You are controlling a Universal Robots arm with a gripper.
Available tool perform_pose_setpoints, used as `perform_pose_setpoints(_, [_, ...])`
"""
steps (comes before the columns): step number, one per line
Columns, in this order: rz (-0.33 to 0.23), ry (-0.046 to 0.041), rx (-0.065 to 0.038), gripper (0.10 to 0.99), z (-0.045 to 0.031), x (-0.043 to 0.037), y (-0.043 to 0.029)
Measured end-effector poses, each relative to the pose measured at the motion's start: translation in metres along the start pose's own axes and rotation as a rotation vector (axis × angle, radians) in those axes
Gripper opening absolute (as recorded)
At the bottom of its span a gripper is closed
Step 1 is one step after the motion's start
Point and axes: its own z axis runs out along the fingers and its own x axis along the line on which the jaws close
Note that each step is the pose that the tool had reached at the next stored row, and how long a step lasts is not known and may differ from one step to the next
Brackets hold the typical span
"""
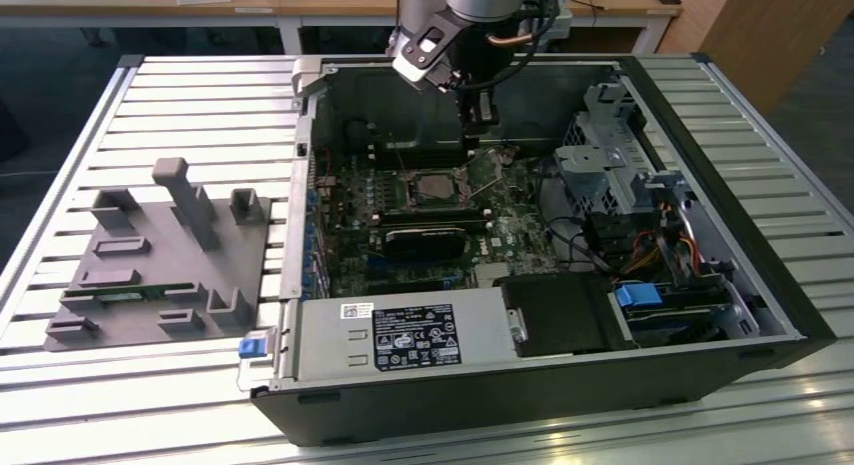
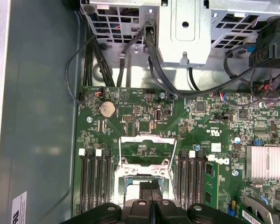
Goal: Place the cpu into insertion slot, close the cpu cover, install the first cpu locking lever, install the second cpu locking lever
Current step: 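Close the cpu cover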
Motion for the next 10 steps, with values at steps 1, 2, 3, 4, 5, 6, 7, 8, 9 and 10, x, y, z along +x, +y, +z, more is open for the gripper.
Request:
perform_pose_setpoints(1, [0.0,0.0,0.0,0.106,0.0,0.0,0.0005])
perform_pose_setpoints(2, [0.0,0.0,0.0,0.106,0.0001,0.0,0.0011])
perform_pose_setpoints(3, [0.0,0.0,0.0,0.106,0.0001,0.0,0.0017])
perform_pose_setpoints(4, [0.0,0.0,0.0,0.106,0.0001,0.0,0.0023])
perform_pose_setpoints(5, [0.0,0.0,0.0,0.106,0.0001,0.0,0.0029])
perform_pose_setpoints(6, [0.0,0.0,0.0,0.106,0.0002,0.0,0.0035])
perform_pose_setpoints(7, [0.0,0.0001,0.0,0.106,0.0002,-0.0001,0.0041])
perform_pose_setpoints(8, [0.0,0.0,0.0,0.106,0.0002,-0.0001,0.0047])
perform_pose_setpoints(9, [0.0,0.0,0.0,0.106,0.0003,-0.0001,0.0052])
perform_pose_setpoints(10, [0.0,0.0,0.0,0.106,0.0003,-0.0001,0.0058])
